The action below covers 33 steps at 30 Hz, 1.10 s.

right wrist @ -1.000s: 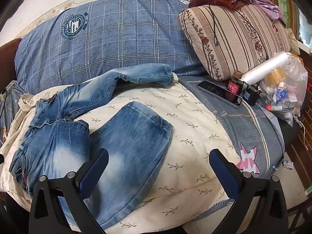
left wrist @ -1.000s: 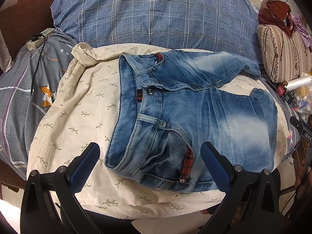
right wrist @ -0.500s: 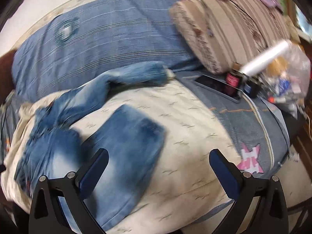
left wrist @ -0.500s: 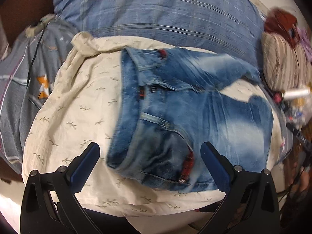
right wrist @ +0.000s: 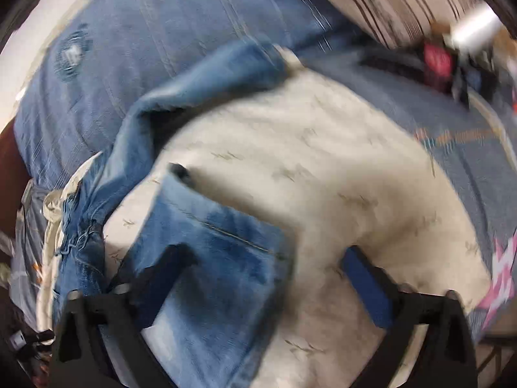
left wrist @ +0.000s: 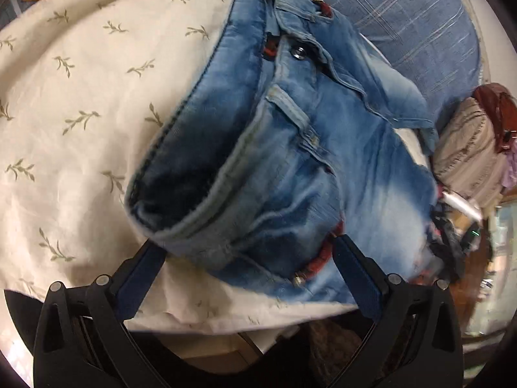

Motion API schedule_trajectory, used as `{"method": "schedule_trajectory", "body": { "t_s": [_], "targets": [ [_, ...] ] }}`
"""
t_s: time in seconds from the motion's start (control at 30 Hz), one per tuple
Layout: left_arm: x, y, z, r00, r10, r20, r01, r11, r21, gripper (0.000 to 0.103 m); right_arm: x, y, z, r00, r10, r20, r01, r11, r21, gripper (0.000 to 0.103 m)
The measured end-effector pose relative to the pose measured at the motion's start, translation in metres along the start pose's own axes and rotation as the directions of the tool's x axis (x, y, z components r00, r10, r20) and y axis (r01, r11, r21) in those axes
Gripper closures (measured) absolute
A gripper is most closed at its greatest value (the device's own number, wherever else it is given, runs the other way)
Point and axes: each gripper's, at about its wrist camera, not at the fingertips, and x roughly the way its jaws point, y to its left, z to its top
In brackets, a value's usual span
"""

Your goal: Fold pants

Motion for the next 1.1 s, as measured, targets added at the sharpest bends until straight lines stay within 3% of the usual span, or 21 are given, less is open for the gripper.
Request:
{"method": "schedule_trajectory", "body": {
  "t_s": [0.03,0.07,0.1,0.13,0.23,0.3,0.37,0.43,0.5,0.57,0.7,0.77,0.8,0.83,0.87,1.0,1.03,1.07,1.1],
  "targets": [
    [-0.001,-0.003,0.001,1.000,0.009,0.015,-0.009,1.000,-0.001,0.010,-0.001,0.002,0.001,1.000,-0.016,0.000,0.016,1.000,-0.018,0.094],
    [-0.005,-0.006,0.002,0.999,0.018,0.036,-0.018,1.000,-0.004,0.015,-0.008,0.002,0.003,0.999,-0.038,0.007,0.038,0.999,-0.038,0.093],
    [-0.011,-0.008,0.003,0.998,0.015,0.058,-0.015,1.000,0.000,0.040,-0.017,0.000,0.005,1.000,-0.015,0.025,0.016,0.999,-0.032,0.093],
    [-0.017,-0.012,0.005,0.998,0.001,0.068,-0.002,1.000,0.012,0.076,-0.035,-0.009,0.009,0.998,0.004,0.063,-0.003,1.000,-0.011,0.093],
    [-0.028,-0.015,0.005,0.996,-0.011,0.083,0.009,1.000,0.027,0.077,-0.089,-0.039,0.010,0.983,-0.012,0.182,-0.001,0.998,0.068,0.094],
    [-0.025,-0.012,0.002,0.996,0.012,0.089,-0.015,0.999,0.032,0.076,-0.105,-0.069,0.005,0.973,-0.105,0.203,0.077,0.987,0.142,0.094],
    [-0.013,-0.004,0.004,0.998,0.023,0.061,-0.024,1.000,0.014,0.076,-0.103,-0.101,-0.008,0.976,-0.151,0.155,0.115,0.968,0.223,0.093],
    [-0.002,0.003,0.003,0.999,0.022,0.030,-0.022,1.000,0.000,0.075,-0.083,-0.134,-0.029,0.986,-0.163,0.044,0.142,0.942,0.304,0.093],
    [-0.007,-0.002,0.001,0.998,0.034,0.051,-0.036,0.999,0.041,0.074,-0.069,-0.142,-0.045,0.984,-0.179,-0.026,0.178,0.931,0.319,0.093],
    [-0.013,-0.007,-0.004,0.997,0.053,0.052,-0.058,0.994,0.091,0.073,-0.070,-0.143,-0.052,0.987,-0.159,-0.029,0.159,0.925,0.345,0.089],
    [-0.052,-0.012,-0.014,0.994,-0.007,0.110,-0.015,0.979,0.202,0.071,-0.107,-0.140,-0.033,0.966,-0.245,0.079,0.196,0.900,0.389,0.045],
    [-0.070,-0.012,-0.008,0.985,-0.027,0.173,-0.012,0.976,0.217,0.054,-0.110,-0.134,-0.015,0.969,-0.214,0.121,0.158,0.920,0.357,0.025],
    [-0.075,-0.013,0.001,0.976,-0.011,0.218,-0.035,0.977,0.208,0.036,-0.103,-0.128,-0.005,0.976,-0.185,0.111,0.139,0.934,0.330,0.017],
    [-0.076,-0.013,0.007,0.967,0.014,0.255,-0.065,0.978,0.196,0.029,-0.093,-0.120,0.003,0.982,-0.164,0.095,0.129,0.945,0.300,0.017],
    [-0.074,-0.013,0.015,0.962,0.030,0.273,-0.083,0.979,0.185,0.029,-0.082,-0.112,0.008,0.985,-0.155,0.080,0.128,0.955,0.268,0.017],
    [-0.044,-0.014,0.035,0.978,0.054,0.200,-0.083,0.986,0.144,0.029,-0.026,-0.089,0.021,0.984,-0.175,-0.026,0.177,0.970,0.170,0.019],
    [-0.038,-0.016,0.036,0.980,0.074,0.186,-0.103,0.984,0.148,0.029,-0.018,-0.087,0.021,0.982,-0.183,-0.039,0.187,0.972,0.146,0.035],
    [-0.030,-0.021,0.035,0.981,0.102,0.167,-0.129,0.979,0.159,0.030,-0.018,-0.082,0.020,0.983,-0.179,-0.041,0.182,0.975,0.128,0.057],
    [-0.029,-0.026,0.027,0.982,0.107,0.156,-0.133,0.976,0.171,0.038,-0.020,-0.074,0.022,0.984,-0.176,-0.037,0.179,0.980,0.093,0.087]
  ]
}}
